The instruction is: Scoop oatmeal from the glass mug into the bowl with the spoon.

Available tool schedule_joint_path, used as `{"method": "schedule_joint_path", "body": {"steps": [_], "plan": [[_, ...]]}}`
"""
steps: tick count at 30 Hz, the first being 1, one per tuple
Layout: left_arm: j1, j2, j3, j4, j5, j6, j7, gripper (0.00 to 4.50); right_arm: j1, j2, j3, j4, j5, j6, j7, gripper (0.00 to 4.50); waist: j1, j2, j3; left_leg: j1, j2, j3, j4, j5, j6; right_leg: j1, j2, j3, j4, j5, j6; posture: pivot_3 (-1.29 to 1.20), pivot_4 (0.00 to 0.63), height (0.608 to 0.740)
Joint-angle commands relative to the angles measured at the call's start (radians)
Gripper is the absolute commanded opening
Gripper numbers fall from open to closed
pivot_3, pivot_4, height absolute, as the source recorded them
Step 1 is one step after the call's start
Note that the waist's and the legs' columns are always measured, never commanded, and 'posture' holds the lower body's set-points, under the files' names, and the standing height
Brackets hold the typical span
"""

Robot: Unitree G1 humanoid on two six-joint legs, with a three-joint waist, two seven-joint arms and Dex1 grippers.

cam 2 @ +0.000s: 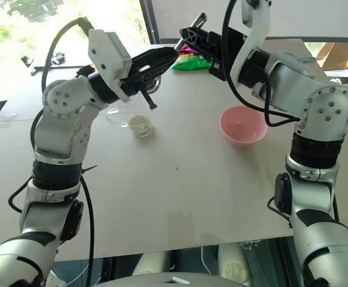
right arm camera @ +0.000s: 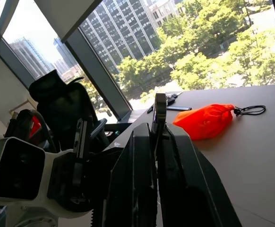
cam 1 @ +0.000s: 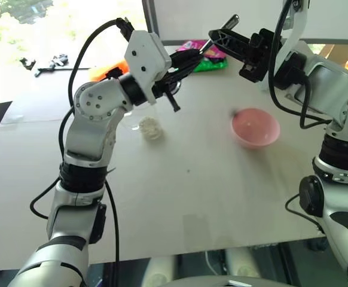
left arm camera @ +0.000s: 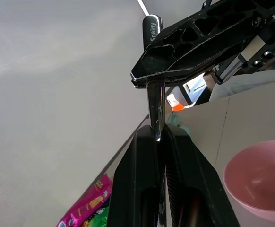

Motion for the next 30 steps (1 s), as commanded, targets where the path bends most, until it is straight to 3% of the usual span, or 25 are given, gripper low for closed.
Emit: {"method": "schedule_joint_path", "body": {"steps": [1,2,7,12,17,23,30], "plan": [[0.022,0.006,0.036,-0.060,-0.072,0.064,-0.020,0.00,-0.031,0.003,-0.042,-0.007,0.040,-0.038,-0.032,0.09,0.000,0.000,0.000,0.000,0.000,0.000,0.000,0.000,0.000,0.000,0.000,0.000,0.000,0.000,0.000,0.00,0.150,0.740],[0.019,-0.002,0.063,-0.072,-0.108,0.117,0.011,0.79,-0.031,0.000,-0.049,-0.001,0.042,-0.043,-0.039,0.00,0.000,0.000,0.000,0.000,0.000,0.000,0.000,0.000,0.000,0.000,0.000,0.000,0.000,0.000,0.000,0.00,0.150,0.740],[0.033,-0.025,0.245,-0.213,-0.316,0.420,0.223,2.83,-0.054,-0.061,-0.095,0.112,-0.021,-0.076,-0.031,0.00,0.001,0.000,0.000,-0.001,0.000,0.000,0.002,0.000,0.000,0.000,0.000,0.000,0.000,0.000,0.000,0.00,0.150,0.740],[0.227,-0.017,0.404,-0.414,-0.397,0.569,0.399,2.83,-0.037,-0.116,-0.141,0.167,-0.060,-0.096,-0.006,0.00,-0.003,0.001,0.000,0.000,0.001,0.002,0.000,0.000,0.000,0.000,0.000,0.001,0.000,0.000,0.000,0.00,0.150,0.740],[0.498,-0.030,0.494,-0.509,-0.363,0.549,0.466,2.83,0.027,-0.138,-0.178,0.168,-0.079,-0.093,0.000,0.00,0.002,0.001,0.000,0.001,0.002,0.003,0.000,0.000,0.000,0.000,0.001,0.003,0.001,0.000,0.000,0.00,0.150,0.740],[0.678,-0.084,0.479,-0.407,-0.226,0.426,0.526,2.83,0.100,-0.140,-0.197,0.122,-0.080,-0.084,-0.024,0.00,0.017,0.001,0.000,0.001,0.001,0.006,0.002,0.000,0.000,0.000,0.001,0.002,0.001,0.000,0.000,0.00,0.150,0.740],[0.654,-0.104,0.388,-0.210,-0.112,0.318,0.518,2.83,0.129,-0.141,-0.214,0.067,-0.049,-0.085,-0.071,0.00,0.028,0.001,0.000,0.001,0.001,0.007,0.002,0.000,0.000,0.000,0.001,0.003,0.001,0.000,0.000,0.00,0.150,0.740]]}}
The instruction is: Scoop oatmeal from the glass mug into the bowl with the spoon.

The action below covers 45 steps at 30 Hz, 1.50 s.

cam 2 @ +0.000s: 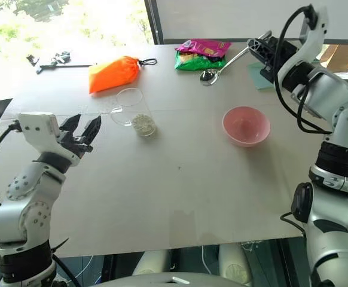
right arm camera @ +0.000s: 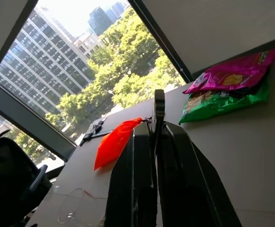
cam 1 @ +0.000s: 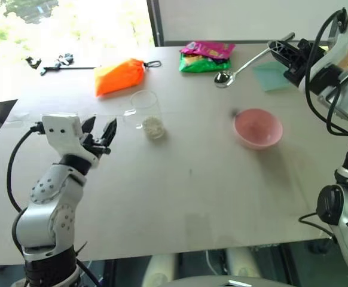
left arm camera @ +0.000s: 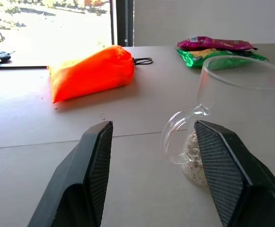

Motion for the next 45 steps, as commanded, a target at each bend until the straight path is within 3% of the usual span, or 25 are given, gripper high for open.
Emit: {"method": "schedule_joint_path", "body": {"steps": [1,8,30,36,45], "plan": [[-0.033,0.007,-0.045,0.077,0.062,-0.065,-0.008,2.83,0.003,-0.013,-0.042,-0.070,0.045,-0.007,-0.017,0.00,0.001,0.000,0.000,0.000,0.000,0.000,0.000,0.000,0.000,0.000,0.000,0.000,0.000,0.000,0.000,0.00,0.150,0.740],[-0.117,-0.020,-0.100,0.209,0.110,-0.130,-0.010,2.83,0.022,-0.023,-0.049,-0.099,0.077,-0.012,-0.037,0.00,0.002,0.000,0.000,-0.001,0.000,0.000,0.000,0.000,0.000,0.000,0.000,0.000,0.000,0.000,0.000,0.00,0.150,0.740],[-0.262,-0.108,-0.155,0.380,0.238,-0.216,0.103,2.83,0.041,-0.028,-0.044,-0.111,0.084,-0.022,-0.036,0.00,0.000,0.000,0.000,-0.001,0.000,0.000,0.000,0.000,0.000,0.000,0.000,0.000,0.000,0.000,0.000,0.00,0.150,0.740],[-0.273,-0.105,-0.152,0.400,0.250,-0.226,0.093,0.05,0.046,-0.030,-0.042,-0.119,0.081,-0.022,-0.035,0.00,0.000,0.000,0.000,-0.001,0.000,-0.001,0.000,0.000,0.000,0.000,0.000,0.000,0.000,0.000,0.000,0.00,0.150,0.740],[-0.292,-0.115,-0.144,0.399,0.257,-0.226,0.107,0.05,0.045,-0.031,-0.032,-0.128,0.075,-0.019,-0.027,0.00,0.000,0.000,0.000,-0.001,0.000,-0.001,0.000,0.000,0.000,0.000,0.000,0.000,0.000,0.000,0.000,0.00,0.150,0.740]]}}
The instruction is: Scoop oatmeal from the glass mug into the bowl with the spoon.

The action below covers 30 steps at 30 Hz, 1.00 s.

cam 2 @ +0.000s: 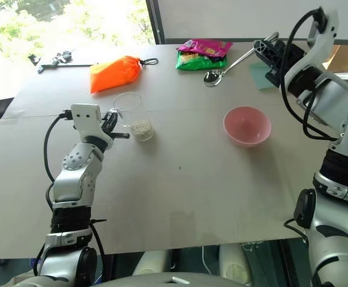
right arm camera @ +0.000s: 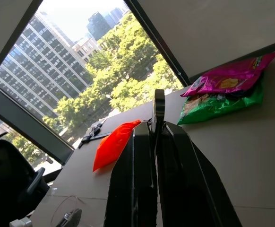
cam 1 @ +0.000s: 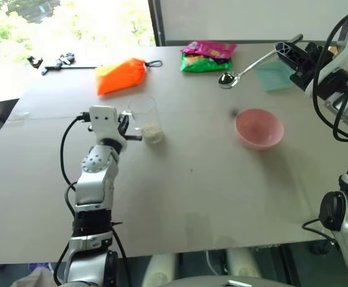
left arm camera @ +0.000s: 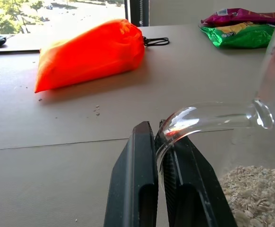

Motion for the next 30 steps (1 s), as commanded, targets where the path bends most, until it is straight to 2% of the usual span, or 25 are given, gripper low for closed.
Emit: {"method": "schedule_joint_path", "body": {"steps": [1,4,9,18,25,30], "plan": [[-0.042,0.002,0.011,-0.023,0.002,-0.018,0.019,0.05,-0.019,-0.018,-0.001,-0.057,0.016,-0.012,0.022,0.00,0.000,0.000,0.000,0.000,0.000,0.000,0.000,0.000,0.000,0.000,0.000,0.000,0.000,0.000,0.000,0.00,0.150,0.740],[-0.101,0.010,-0.006,-0.018,0.019,-0.032,0.023,0.05,-0.047,-0.018,0.027,-0.079,0.020,-0.005,0.049,0.00,0.001,0.000,0.000,0.000,0.000,0.000,0.000,0.000,0.000,0.000,0.000,0.000,0.000,0.000,0.000,0.00,0.150,0.740],[-0.221,0.033,-0.107,0.092,0.113,-0.159,-0.024,0.05,-0.134,0.006,0.092,-0.098,0.011,-0.009,0.075,0.00,0.001,0.000,0.000,-0.001,-0.001,0.001,0.000,0.000,0.000,0.000,0.000,-0.001,0.000,0.000,0.000,0.00,0.150,0.740],[-0.355,-0.010,-0.207,0.278,0.183,-0.358,-0.058,0.05,-0.195,0.040,0.208,-0.113,-0.106,-0.019,0.167,0.00,0.000,0.000,0.000,-0.001,-0.001,-0.001,0.000,0.000,0.000,-0.001,0.000,-0.001,-0.001,0.000,0.000,0.00,0.150,0.740],[-0.409,-0.062,-0.252,0.324,0.216,-0.443,-0.065,0.05,-0.198,0.031,0.304,-0.110,-0.311,-0.053,0.267,0.00,0.001,0.000,0.000,-0.003,-0.001,-0.004,0.000,0.000,0.000,-0.002,-0.001,-0.002,-0.001,0.000,0.000,0.00,0.150,0.740],[-0.425,-0.075,-0.259,0.344,0.231,-0.471,-0.060,0.05,-0.203,0.006,0.436,-0.124,-0.536,-0.113,0.361,0.00,-0.004,0.000,0.000,-0.003,-0.001,-0.004,0.000,0.000,0.000,-0.003,-0.001,-0.001,0.000,0.000,0.000,0.00,0.150,0.740]]}}
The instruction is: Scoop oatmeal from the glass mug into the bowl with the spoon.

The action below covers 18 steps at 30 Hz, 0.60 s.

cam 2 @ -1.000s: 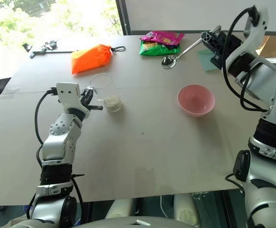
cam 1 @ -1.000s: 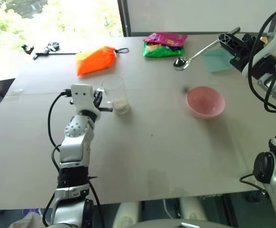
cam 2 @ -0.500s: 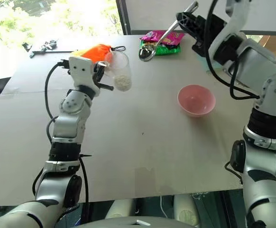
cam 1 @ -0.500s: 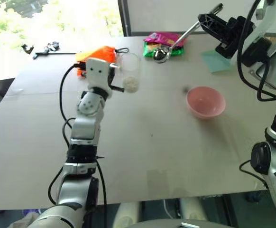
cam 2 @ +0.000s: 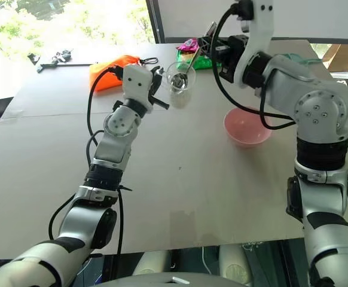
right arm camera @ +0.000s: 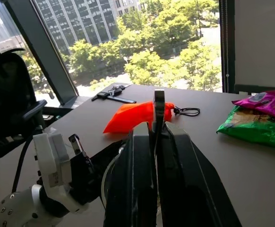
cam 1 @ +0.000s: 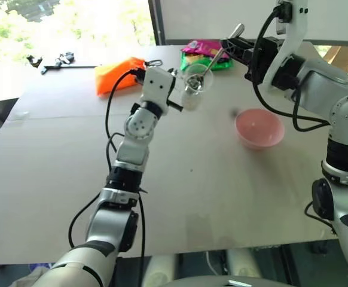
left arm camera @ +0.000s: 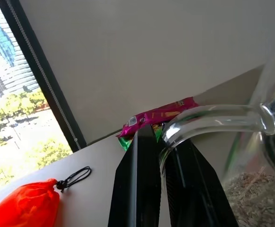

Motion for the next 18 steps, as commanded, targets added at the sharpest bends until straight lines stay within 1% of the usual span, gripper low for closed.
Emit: {"method": "schedule_joint_path", "body": {"steps": [1,4,9,12,15,18], "plan": [[-0.047,-0.011,0.005,0.003,0.008,-0.051,0.013,0.05,-0.037,-0.029,0.098,-0.051,-0.182,-0.086,0.091,0.00,-0.001,0.000,0.000,0.000,0.000,0.000,0.000,0.000,0.000,0.000,0.000,0.000,0.000,0.000,0.000,0.00,0.150,0.740],[-0.076,-0.028,-0.001,0.055,0.019,-0.074,0.022,0.05,-0.016,-0.044,0.180,-0.033,-0.317,-0.144,0.154,0.00,0.000,0.000,0.000,0.000,0.000,0.000,0.000,0.000,0.000,0.000,0.000,0.000,0.000,0.000,0.000,0.00,0.150,0.740],[-0.118,-0.053,-0.009,0.146,0.035,-0.122,0.033,0.05,0.002,-0.023,0.216,0.030,-0.436,-0.192,0.218,0.00,0.002,0.000,0.000,-0.002,0.000,-0.001,0.002,0.000,0.000,-0.001,0.000,-0.001,0.000,0.000,0.000,0.00,0.150,0.740],[-0.134,-0.060,-0.009,0.179,0.042,-0.140,0.036,0.05,0.007,0.008,0.205,0.039,-0.450,-0.175,0.241,0.00,0.000,0.000,0.000,-0.004,0.000,-0.001,0.002,0.000,0.000,-0.003,0.000,-0.001,0.000,0.000,0.000,0.00,0.150,0.740],[-0.145,-0.061,-0.005,0.202,0.045,-0.154,0.035,0.05,0.012,0.042,0.177,0.036,-0.438,-0.140,0.255,0.00,-0.009,0.000,0.000,-0.014,0.000,-0.003,0.006,0.000,0.000,-0.012,0.000,-0.003,0.003,0.000,0.000,0.00,0.150,0.740],[-0.154,-0.062,-0.003,0.224,0.047,-0.167,0.036,0.05,0.025,0.083,0.136,0.033,-0.411,-0.102,0.258,0.00,-0.014,0.000,0.000,-0.014,-0.001,-0.003,0.006,0.000,0.000,-0.012,-0.001,-0.003,0.002,0.000,0.000,0.00,0.150,0.740]]}}
